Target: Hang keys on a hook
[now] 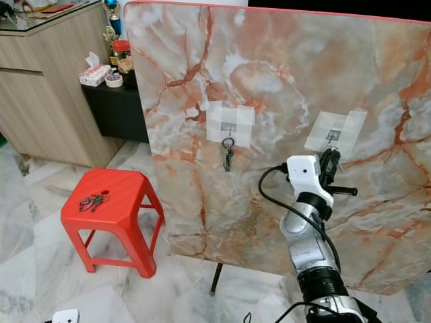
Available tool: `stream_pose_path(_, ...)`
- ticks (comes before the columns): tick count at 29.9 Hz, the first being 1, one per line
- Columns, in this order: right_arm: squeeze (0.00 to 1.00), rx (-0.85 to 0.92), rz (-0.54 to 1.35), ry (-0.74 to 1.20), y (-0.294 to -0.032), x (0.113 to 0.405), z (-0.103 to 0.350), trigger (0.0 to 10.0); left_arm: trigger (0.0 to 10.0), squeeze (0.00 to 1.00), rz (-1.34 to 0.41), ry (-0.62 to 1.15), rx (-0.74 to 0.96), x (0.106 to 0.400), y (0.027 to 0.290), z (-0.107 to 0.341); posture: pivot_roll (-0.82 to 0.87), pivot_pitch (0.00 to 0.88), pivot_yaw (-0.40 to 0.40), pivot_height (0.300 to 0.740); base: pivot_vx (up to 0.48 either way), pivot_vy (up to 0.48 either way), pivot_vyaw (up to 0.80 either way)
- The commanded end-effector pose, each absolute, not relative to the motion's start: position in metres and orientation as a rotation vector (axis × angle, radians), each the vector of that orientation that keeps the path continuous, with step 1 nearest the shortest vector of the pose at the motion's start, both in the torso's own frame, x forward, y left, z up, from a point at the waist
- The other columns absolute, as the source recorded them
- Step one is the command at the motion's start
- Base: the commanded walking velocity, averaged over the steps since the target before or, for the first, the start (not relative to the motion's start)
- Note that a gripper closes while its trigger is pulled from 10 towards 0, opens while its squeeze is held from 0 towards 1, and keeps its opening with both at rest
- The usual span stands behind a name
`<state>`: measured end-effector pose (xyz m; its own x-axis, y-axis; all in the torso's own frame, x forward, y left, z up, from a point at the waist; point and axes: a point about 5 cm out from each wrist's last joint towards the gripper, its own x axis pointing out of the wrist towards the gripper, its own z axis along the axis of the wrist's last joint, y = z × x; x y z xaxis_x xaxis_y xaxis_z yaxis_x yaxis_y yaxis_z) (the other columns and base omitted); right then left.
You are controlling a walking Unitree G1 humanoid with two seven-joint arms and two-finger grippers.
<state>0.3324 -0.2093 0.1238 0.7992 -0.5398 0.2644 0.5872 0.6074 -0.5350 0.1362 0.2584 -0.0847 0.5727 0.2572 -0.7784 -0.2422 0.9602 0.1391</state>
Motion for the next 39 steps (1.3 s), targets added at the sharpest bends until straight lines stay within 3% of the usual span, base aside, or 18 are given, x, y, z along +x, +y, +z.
stream_pose_path(1, 0.0, -0.648, -0.666, -0.072, -0.214, 0.335, 0.127, 10.0, 10.0, 0.0, 0.286, 0.941, 0.025, 0.133, 0.257, -0.087, 0.0, 0.0, -0.016, 0.74, 0.0, 0.0, 0.0)
stream_pose_path(13, 0.0, -0.661, -0.643, -0.054, -0.213, 0.34, 0.128, 10.0, 10.0, 0.0, 0.31, 0.934, 0.027, 0.127, 0.276, -0.082, 0.0, 0.0, -0.02, 0.74, 0.0, 0.0, 0.0)
stream_pose_path(22, 0.0, -0.705, -0.608, -0.066, -0.208, 0.343, 0.129, 10.0, 10.0, 0.0, 0.293, 0.954, 0.018, 0.117, 0.257, -0.091, 0.01, 0.0, -0.022, 0.74, 0.0, 0.0, 0.0)
stream_pose_path(39, 0.0, -0.709, -0.625, -0.039, -0.212, 0.343, 0.127, 10.0, 10.0, 0.0, 0.271, 0.932, 0.018, 0.141, 0.243, -0.088, 0.0, 0.0, -0.022, 0.74, 0.0, 0.0, 0.0)
